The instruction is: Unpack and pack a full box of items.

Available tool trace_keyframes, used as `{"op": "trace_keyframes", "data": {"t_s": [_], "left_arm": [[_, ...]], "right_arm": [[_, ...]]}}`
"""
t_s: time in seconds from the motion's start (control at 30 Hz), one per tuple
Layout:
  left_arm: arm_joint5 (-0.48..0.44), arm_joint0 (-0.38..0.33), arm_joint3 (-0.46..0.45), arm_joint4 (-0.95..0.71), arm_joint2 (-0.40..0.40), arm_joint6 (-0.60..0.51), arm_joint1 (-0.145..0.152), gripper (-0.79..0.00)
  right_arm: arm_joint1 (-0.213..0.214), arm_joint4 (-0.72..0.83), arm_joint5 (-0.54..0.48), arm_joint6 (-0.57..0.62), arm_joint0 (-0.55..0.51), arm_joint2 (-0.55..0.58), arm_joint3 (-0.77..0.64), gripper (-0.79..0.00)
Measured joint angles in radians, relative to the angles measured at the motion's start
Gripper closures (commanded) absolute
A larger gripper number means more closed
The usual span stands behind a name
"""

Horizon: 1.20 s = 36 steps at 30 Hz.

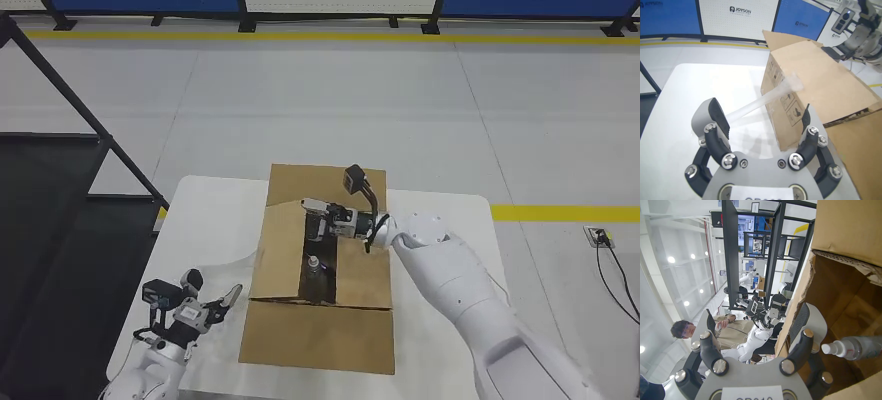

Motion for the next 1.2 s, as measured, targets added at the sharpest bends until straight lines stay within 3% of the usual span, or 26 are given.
{"op": "trace_keyframes", "data": {"t_s": [0.13,0.27,0.53,0.73,1.03,1.2], "left_arm": [[-0.089,0.075,-0.092,0.056,-0.042,0.011,0.011,-0.785],[-0.102,0.107,-0.149,0.103,-0.044,0.005,0.013,-0.785],[-0.01,0.03,-0.149,0.124,0.055,-0.055,-0.002,-0.785],[0.065,-0.032,-0.126,0.079,0.091,-0.075,-0.013,-0.785],[0.103,-0.014,-0.121,-0.009,0.025,-0.044,-0.016,-0.785],[0.102,0.025,-0.125,-0.021,-0.031,-0.031,-0.012,-0.785]], "right_arm": [[-0.021,-0.005,-0.009,-0.052,0.009,-0.005,-0.004,-0.785],[-0.044,-0.024,-0.019,-0.103,0.016,-0.019,-0.008,-0.785],[-0.09,-0.032,-0.092,-0.171,0.022,-0.032,-0.005,-0.785],[-0.122,-0.011,-0.138,-0.147,0.025,-0.034,0.014,-0.785],[-0.138,-0.024,-0.205,-0.063,0.044,-0.027,0.06,-0.785],[-0.131,-0.061,-0.25,-0.078,0.054,-0.018,0.082,-0.785]]}}
